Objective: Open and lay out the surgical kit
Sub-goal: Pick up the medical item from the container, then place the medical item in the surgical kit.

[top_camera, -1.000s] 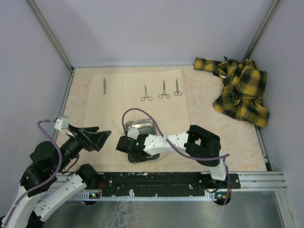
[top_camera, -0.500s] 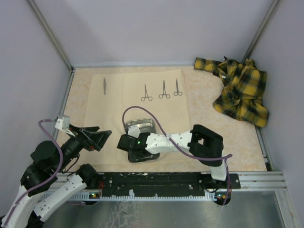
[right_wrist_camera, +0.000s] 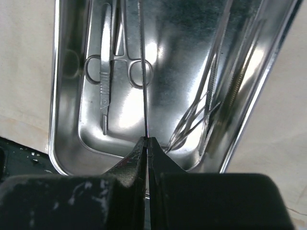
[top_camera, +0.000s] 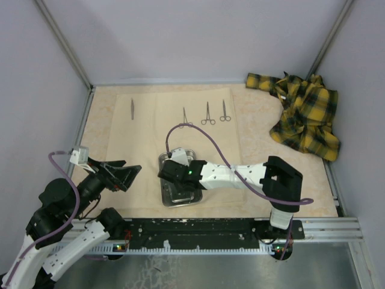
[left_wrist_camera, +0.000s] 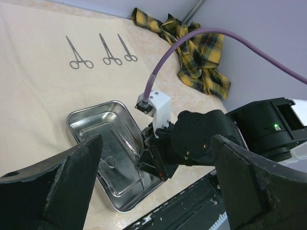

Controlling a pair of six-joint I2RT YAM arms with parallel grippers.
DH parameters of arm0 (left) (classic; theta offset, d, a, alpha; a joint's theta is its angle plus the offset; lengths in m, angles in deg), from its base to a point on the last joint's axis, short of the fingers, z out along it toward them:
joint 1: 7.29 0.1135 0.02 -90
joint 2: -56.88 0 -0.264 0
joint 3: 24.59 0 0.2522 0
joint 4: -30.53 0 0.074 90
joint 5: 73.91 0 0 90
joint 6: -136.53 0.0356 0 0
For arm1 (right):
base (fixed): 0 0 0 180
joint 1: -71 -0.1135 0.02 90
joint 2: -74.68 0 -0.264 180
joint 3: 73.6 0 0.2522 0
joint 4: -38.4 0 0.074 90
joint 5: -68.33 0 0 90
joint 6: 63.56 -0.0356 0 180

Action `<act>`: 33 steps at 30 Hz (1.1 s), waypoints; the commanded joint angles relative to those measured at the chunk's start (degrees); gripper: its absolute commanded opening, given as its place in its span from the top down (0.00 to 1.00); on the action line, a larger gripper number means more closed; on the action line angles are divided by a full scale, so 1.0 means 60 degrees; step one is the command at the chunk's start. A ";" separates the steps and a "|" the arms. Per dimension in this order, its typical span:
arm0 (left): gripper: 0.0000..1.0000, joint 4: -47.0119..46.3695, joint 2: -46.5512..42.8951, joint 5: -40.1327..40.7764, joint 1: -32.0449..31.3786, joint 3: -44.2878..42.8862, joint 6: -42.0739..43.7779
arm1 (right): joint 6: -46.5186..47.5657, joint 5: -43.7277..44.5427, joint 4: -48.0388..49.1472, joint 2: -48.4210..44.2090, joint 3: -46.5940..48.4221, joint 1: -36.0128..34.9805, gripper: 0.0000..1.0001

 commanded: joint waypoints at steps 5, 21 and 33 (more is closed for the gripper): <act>0.00 -0.0248 0.0016 0.0034 -0.0026 0.0086 0.0020 | 0.0123 -0.0926 0.1631 -0.1875 -0.1114 0.0740 1.00; 0.00 -0.0273 0.0026 0.0003 -0.0030 0.0108 -0.0007 | 0.1158 -0.4412 0.2775 -0.5108 -0.4054 0.4235 1.00; 0.00 -0.0488 0.0234 -0.0151 -0.0030 0.0213 -0.0037 | 0.2086 -0.7807 0.3754 -0.5805 -0.5581 0.7430 1.00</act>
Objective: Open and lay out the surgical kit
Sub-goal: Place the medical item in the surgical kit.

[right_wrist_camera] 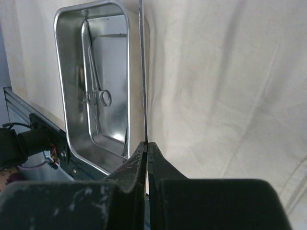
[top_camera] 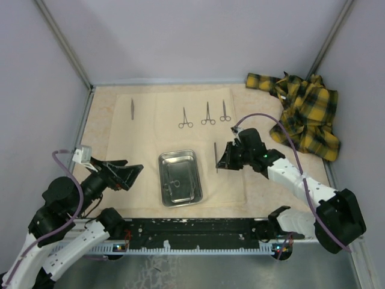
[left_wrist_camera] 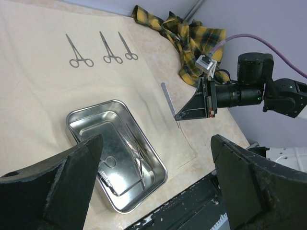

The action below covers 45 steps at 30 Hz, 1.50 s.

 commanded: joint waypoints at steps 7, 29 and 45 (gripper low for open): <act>0.00 -0.0468 0.0248 -0.0186 -0.0032 0.0149 -0.0046 | 0.0733 -0.1661 0.1323 0.1250 -0.0092 0.0909 1.00; 0.00 -0.0333 0.0292 -0.0088 -0.0034 -0.0055 0.0101 | -0.0312 -0.1389 0.3489 0.3869 -0.0437 0.0951 1.00; 0.00 -0.0362 0.0363 -0.0147 -0.0034 -0.0136 0.0106 | -0.0581 -0.1449 0.3829 0.4215 -0.1020 0.1076 0.97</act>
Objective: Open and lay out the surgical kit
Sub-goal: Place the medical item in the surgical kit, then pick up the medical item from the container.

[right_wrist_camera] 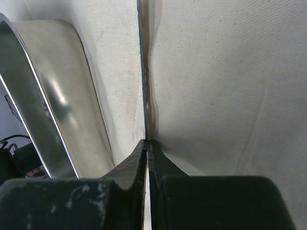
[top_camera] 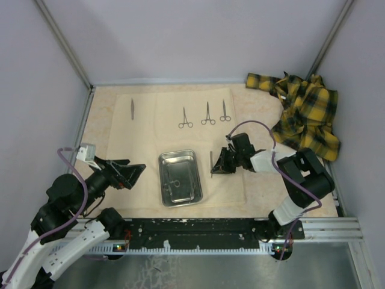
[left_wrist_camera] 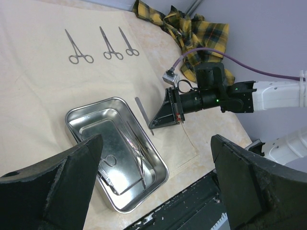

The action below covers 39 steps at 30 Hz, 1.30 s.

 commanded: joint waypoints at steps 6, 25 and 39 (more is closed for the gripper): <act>0.00 -0.0244 0.0081 -0.0113 -0.0033 -0.0205 0.0056 | 0.0197 0.0418 -0.0444 -0.0389 -0.0073 0.0092 0.88; 0.00 -0.0437 0.0099 -0.0248 -0.0026 0.0031 -0.0080 | 0.1009 0.2602 -0.3883 -0.3576 0.1326 -0.0880 0.73; 0.00 -0.0369 0.0027 -0.0243 -0.0034 0.0011 -0.0123 | -0.0543 0.5464 -0.4717 -0.2282 0.2977 -0.5260 0.73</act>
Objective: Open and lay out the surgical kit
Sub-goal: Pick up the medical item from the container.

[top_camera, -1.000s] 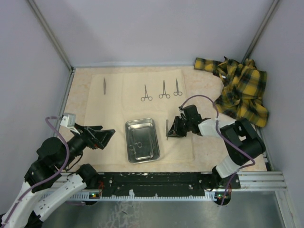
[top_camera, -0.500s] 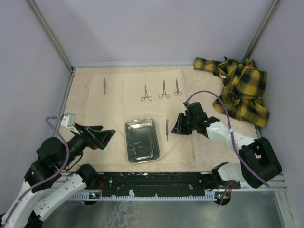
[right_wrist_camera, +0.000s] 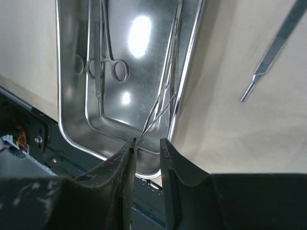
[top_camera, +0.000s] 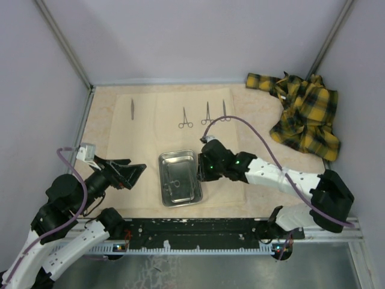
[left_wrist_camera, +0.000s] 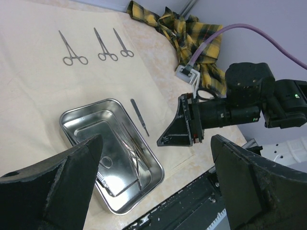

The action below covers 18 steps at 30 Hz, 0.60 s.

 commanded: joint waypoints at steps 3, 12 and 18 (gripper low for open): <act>0.00 -0.0146 -0.0039 -0.0067 -0.0034 -0.0041 -0.0050 | -0.0802 0.1446 -0.0148 0.1264 0.0963 -0.1335 0.73; 0.00 0.0049 -0.0218 0.0007 -0.0034 -0.0106 -0.0049 | -0.0973 0.1555 -0.0046 0.2260 0.1541 -0.1841 0.73; 0.00 0.0252 0.0000 0.0124 -0.0034 -0.0305 -0.0118 | -0.0782 0.1522 0.0353 0.2218 0.1726 -0.1878 0.73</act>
